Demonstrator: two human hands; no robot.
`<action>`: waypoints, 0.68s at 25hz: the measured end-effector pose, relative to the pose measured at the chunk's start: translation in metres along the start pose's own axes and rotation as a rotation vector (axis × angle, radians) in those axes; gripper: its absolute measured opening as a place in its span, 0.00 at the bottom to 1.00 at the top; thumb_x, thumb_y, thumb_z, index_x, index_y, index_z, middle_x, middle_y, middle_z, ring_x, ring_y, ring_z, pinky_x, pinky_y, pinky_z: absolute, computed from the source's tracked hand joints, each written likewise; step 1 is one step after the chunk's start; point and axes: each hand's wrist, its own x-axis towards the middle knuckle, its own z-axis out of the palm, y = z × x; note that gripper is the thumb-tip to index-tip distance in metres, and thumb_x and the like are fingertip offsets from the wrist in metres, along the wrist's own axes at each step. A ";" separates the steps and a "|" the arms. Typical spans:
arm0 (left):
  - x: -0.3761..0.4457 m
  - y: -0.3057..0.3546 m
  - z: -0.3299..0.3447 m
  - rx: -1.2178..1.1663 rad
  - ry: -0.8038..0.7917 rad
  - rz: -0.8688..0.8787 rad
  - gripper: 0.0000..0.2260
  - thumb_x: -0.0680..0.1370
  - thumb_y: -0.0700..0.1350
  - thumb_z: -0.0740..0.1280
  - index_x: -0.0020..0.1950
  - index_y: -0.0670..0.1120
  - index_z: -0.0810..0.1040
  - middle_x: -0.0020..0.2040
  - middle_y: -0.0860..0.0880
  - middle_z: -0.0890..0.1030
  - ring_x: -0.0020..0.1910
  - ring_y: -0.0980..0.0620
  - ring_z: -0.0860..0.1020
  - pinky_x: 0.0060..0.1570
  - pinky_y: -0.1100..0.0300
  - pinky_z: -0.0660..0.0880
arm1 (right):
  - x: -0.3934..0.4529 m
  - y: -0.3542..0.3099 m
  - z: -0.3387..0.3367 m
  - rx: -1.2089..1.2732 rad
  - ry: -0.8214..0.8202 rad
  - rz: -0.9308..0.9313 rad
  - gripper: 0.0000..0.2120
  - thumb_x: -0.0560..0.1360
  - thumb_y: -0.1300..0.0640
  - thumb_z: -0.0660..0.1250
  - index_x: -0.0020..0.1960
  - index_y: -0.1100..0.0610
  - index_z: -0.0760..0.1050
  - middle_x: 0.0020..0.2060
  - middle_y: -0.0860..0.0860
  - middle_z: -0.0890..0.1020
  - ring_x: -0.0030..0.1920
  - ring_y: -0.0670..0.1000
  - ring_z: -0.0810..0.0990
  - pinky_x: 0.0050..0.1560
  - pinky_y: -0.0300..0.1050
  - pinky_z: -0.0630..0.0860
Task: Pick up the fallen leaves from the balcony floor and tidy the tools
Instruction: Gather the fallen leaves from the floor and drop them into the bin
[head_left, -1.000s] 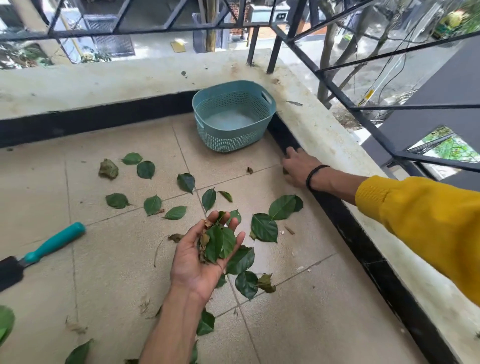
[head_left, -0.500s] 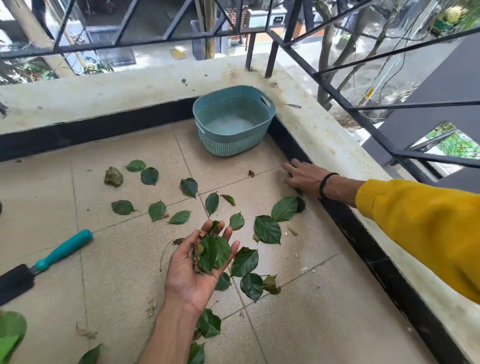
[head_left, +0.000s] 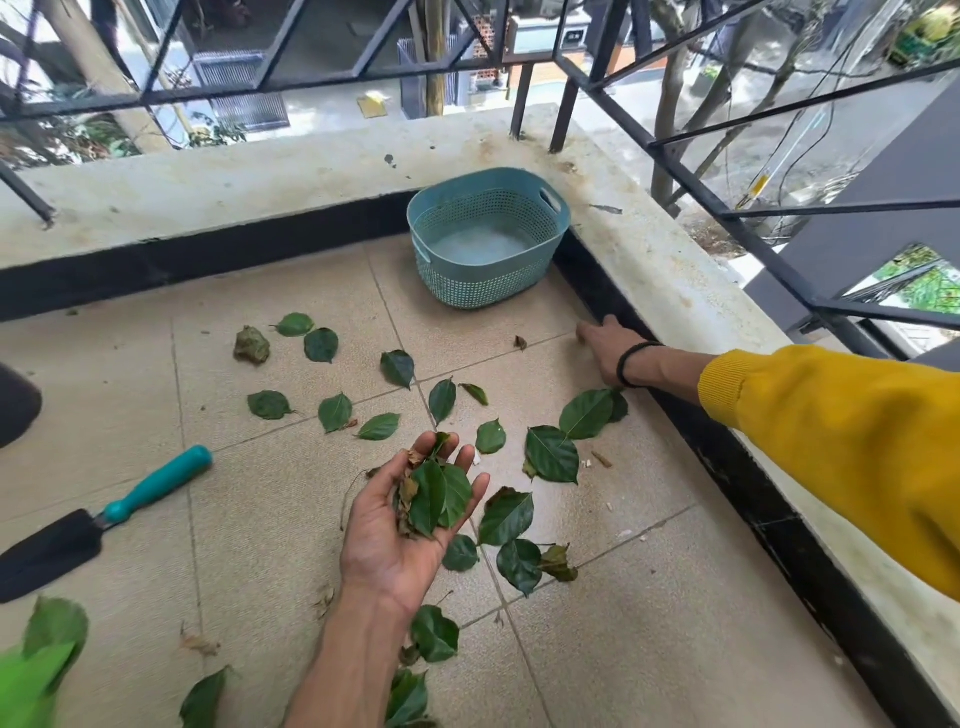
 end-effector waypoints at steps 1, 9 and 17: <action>0.000 0.001 0.000 0.000 0.002 0.004 0.12 0.83 0.44 0.62 0.63 0.42 0.80 0.63 0.40 0.82 0.63 0.39 0.80 0.63 0.35 0.74 | -0.001 -0.003 0.000 0.029 -0.004 0.026 0.23 0.75 0.70 0.65 0.68 0.60 0.66 0.65 0.66 0.67 0.42 0.59 0.78 0.40 0.50 0.79; -0.007 -0.012 -0.003 -0.006 -0.021 -0.047 0.12 0.82 0.44 0.64 0.63 0.41 0.79 0.64 0.39 0.81 0.63 0.38 0.80 0.62 0.35 0.75 | -0.016 0.009 -0.033 0.288 0.144 0.013 0.12 0.70 0.68 0.68 0.50 0.56 0.74 0.46 0.54 0.80 0.44 0.55 0.79 0.41 0.48 0.79; -0.015 -0.031 -0.010 -0.019 -0.055 -0.130 0.11 0.82 0.44 0.63 0.58 0.41 0.81 0.64 0.39 0.81 0.65 0.38 0.78 0.61 0.37 0.77 | -0.046 -0.003 0.010 0.238 -0.061 0.005 0.37 0.66 0.40 0.79 0.69 0.50 0.69 0.65 0.55 0.72 0.61 0.56 0.75 0.59 0.53 0.77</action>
